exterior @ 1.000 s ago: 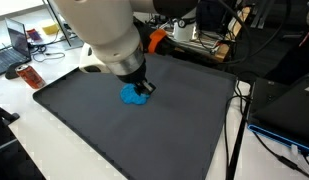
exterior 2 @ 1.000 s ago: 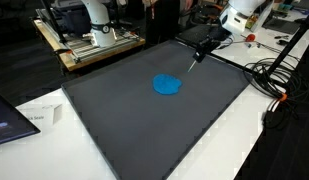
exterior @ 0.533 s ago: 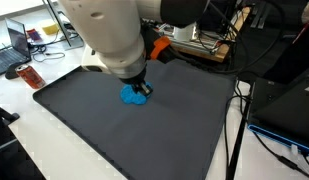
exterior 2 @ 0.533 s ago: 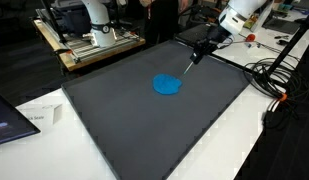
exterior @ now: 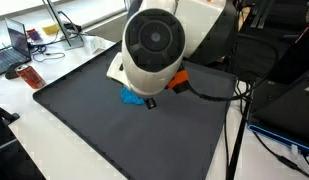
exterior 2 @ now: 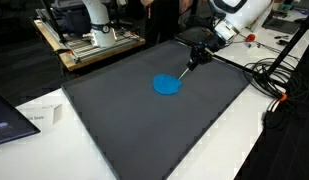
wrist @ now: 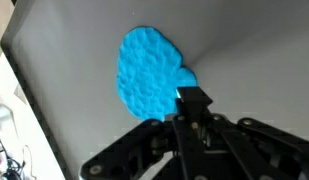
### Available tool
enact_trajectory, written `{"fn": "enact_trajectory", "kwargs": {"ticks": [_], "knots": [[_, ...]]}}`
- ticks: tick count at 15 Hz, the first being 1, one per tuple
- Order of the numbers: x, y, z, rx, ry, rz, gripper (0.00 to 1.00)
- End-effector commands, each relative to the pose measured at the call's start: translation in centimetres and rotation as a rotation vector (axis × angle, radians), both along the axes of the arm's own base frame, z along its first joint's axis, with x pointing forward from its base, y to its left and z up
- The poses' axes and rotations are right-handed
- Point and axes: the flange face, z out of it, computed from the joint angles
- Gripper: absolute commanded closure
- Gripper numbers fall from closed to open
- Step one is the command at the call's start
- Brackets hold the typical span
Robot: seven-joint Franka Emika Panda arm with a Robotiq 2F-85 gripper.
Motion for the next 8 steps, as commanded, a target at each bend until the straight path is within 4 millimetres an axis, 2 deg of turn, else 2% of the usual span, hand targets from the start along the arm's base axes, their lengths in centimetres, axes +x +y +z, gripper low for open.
{"fn": "enact_trajectory", "kwargs": {"ticks": [1, 8], "knots": [[-0.2, 1.3, -0.7, -0.120, -0.070, -0.035, 0.97], [-0.9, 2.6, -1.5, -0.264, -0.116, -0.001, 0.97]]}}
